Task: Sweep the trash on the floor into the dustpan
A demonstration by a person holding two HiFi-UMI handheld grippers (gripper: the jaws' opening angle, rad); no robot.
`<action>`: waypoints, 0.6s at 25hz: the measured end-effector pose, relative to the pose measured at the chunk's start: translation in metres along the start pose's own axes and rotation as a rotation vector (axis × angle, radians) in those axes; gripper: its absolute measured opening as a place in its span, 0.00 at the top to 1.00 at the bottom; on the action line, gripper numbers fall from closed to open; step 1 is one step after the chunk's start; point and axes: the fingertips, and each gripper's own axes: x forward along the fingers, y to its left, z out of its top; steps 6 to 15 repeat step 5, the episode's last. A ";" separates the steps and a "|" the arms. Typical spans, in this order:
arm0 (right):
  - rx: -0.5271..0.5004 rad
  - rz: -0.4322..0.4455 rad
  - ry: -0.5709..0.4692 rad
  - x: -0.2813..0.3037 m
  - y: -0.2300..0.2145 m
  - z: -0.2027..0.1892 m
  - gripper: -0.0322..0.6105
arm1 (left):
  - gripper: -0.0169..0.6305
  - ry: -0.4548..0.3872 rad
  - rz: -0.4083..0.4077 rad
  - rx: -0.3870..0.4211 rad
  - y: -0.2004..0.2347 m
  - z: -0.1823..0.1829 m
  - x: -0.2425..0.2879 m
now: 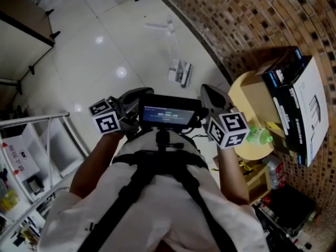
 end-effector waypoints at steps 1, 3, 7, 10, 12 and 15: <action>0.001 -0.002 0.000 0.000 0.000 -0.001 0.95 | 0.97 -0.001 -0.001 0.000 0.000 0.000 0.000; -0.002 0.000 0.000 0.000 -0.001 -0.003 0.95 | 0.97 -0.002 -0.002 0.003 0.001 -0.001 0.002; -0.006 0.003 0.001 0.001 -0.002 -0.005 0.95 | 0.97 -0.002 -0.003 0.005 0.003 -0.002 0.004; -0.006 0.003 0.001 0.001 -0.002 -0.005 0.95 | 0.97 -0.002 -0.003 0.005 0.003 -0.002 0.004; -0.006 0.003 0.001 0.001 -0.002 -0.005 0.95 | 0.97 -0.002 -0.003 0.005 0.003 -0.002 0.004; -0.006 0.003 0.001 0.001 -0.002 -0.005 0.95 | 0.97 -0.002 -0.003 0.005 0.003 -0.002 0.004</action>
